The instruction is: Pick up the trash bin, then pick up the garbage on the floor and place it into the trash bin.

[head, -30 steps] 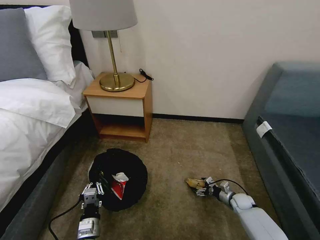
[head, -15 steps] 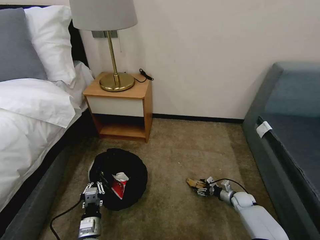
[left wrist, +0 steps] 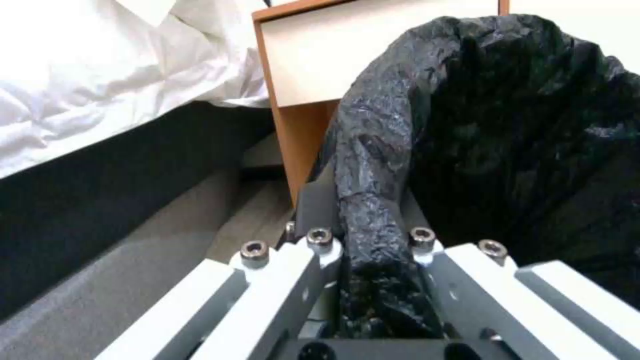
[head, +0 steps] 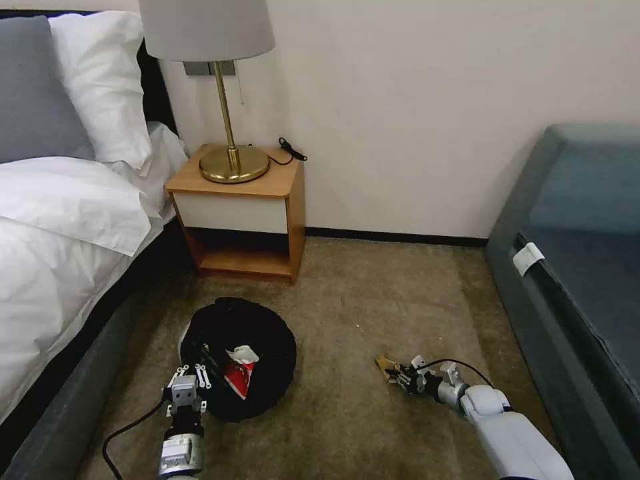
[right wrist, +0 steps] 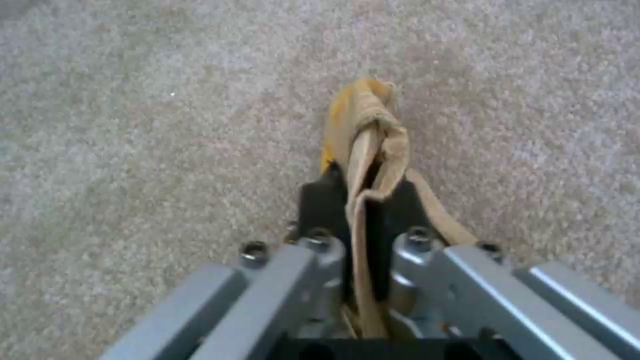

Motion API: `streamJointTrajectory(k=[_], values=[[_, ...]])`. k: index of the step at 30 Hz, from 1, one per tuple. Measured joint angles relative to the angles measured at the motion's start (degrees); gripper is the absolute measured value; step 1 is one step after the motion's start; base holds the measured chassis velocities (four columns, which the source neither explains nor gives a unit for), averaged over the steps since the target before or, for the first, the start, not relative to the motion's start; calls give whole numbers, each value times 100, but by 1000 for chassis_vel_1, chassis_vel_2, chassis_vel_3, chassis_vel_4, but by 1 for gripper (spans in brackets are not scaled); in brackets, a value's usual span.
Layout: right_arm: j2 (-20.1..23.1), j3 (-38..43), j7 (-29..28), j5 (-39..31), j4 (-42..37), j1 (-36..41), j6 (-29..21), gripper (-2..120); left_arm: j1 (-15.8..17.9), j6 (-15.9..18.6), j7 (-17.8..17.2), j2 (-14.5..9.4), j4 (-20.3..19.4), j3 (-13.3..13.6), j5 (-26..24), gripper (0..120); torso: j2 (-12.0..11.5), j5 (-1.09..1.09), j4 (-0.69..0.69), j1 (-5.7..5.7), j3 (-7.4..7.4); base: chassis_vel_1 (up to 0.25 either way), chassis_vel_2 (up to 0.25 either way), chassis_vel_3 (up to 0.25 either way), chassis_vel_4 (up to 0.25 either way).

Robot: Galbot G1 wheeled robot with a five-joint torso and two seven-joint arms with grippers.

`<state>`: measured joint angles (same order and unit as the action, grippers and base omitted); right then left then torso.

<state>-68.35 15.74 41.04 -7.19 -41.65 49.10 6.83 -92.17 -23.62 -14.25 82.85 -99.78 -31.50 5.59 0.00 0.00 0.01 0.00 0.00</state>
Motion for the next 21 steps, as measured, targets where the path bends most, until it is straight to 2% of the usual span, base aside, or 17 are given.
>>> streamJointTrajectory(k=[21], values=[[6,75,103,-38,-147,65,176,0,2,-77,11,24,56,7,47,4,0,0,-1,0,0,0,0,0,0]])
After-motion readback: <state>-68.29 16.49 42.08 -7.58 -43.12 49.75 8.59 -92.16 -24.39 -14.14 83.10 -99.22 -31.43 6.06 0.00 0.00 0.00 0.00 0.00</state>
